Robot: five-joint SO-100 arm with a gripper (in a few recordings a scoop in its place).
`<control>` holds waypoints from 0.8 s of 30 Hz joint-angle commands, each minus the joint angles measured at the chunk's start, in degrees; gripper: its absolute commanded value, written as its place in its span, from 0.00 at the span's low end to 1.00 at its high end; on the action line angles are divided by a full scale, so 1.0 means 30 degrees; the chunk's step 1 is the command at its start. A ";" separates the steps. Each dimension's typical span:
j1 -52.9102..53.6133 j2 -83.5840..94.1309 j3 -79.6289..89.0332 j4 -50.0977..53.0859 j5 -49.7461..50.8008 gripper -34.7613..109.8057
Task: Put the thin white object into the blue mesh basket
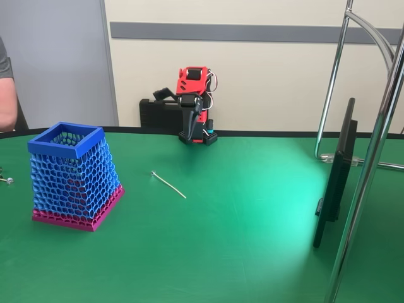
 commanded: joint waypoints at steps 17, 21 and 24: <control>0.5156 -1.1455 -0.7588 0.0059 0.1143 0.25; 0.5420 -1.2598 -0.7031 -0.1553 0.1670 0.28; 0.5039 -1.3154 -0.6768 -0.2109 0.2373 0.32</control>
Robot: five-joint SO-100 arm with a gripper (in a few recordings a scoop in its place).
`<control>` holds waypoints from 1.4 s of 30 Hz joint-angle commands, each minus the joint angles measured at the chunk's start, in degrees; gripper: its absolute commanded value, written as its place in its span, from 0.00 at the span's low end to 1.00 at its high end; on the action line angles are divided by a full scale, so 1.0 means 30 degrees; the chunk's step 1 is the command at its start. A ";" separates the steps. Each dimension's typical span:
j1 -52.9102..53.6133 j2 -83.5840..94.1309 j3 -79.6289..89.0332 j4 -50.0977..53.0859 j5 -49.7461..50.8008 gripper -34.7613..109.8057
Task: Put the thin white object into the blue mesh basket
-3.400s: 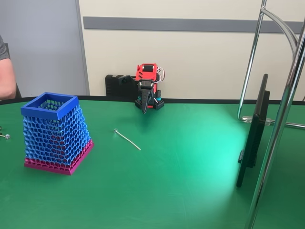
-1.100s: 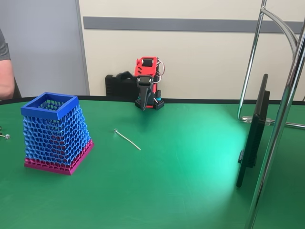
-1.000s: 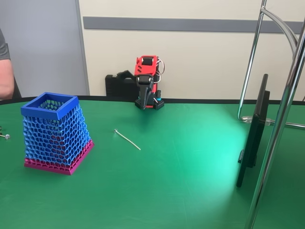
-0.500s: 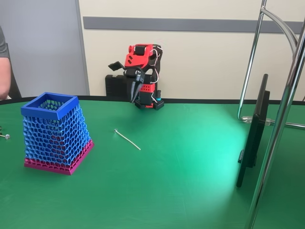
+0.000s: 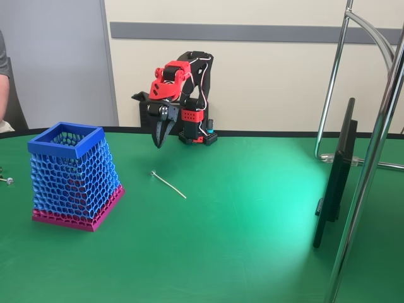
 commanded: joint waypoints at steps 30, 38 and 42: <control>-0.0117 -1.1777 -0.7471 0.2783 0.4424 0.33; 0.0264 -1.2803 -0.8320 0.2842 0.4424 0.34; 0.0674 -1.3037 -0.8496 0.2871 0.4160 0.34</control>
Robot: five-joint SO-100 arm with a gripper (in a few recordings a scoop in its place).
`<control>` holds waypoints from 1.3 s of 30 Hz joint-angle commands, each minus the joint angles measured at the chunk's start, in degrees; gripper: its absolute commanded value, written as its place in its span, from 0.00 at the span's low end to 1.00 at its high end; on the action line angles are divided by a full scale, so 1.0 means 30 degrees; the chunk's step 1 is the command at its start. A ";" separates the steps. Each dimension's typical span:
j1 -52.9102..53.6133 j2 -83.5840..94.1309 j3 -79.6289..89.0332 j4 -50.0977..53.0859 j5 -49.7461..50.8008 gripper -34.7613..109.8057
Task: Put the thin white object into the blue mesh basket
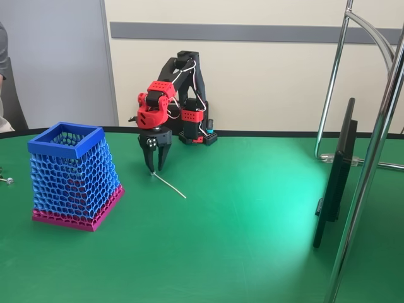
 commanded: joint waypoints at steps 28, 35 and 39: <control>-0.0029 -0.2314 -0.1846 0.0029 -0.0146 0.31; 0.0029 -0.2314 -0.1992 -0.0059 -0.0352 0.28; -0.0234 -0.1787 -0.1904 -0.0293 -0.0879 0.28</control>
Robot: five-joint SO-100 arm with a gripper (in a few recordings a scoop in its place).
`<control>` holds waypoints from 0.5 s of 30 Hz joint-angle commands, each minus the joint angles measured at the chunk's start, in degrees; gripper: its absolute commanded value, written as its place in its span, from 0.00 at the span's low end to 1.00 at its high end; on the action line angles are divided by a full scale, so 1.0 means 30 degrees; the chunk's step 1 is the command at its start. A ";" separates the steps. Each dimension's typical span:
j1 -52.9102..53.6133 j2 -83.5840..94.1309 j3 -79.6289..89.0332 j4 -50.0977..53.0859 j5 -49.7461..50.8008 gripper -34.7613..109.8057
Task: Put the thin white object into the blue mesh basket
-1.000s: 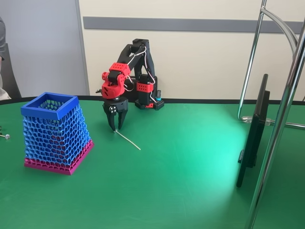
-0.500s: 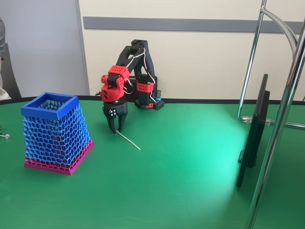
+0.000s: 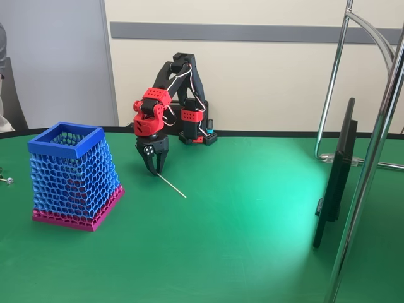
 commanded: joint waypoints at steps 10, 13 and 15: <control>-0.1494 0.3867 -0.0879 -0.0410 -0.2021 0.27; -0.1348 0.5244 -0.1641 -0.0498 -0.2490 0.28; -0.1055 0.6182 -0.2314 -0.0791 -0.2783 0.28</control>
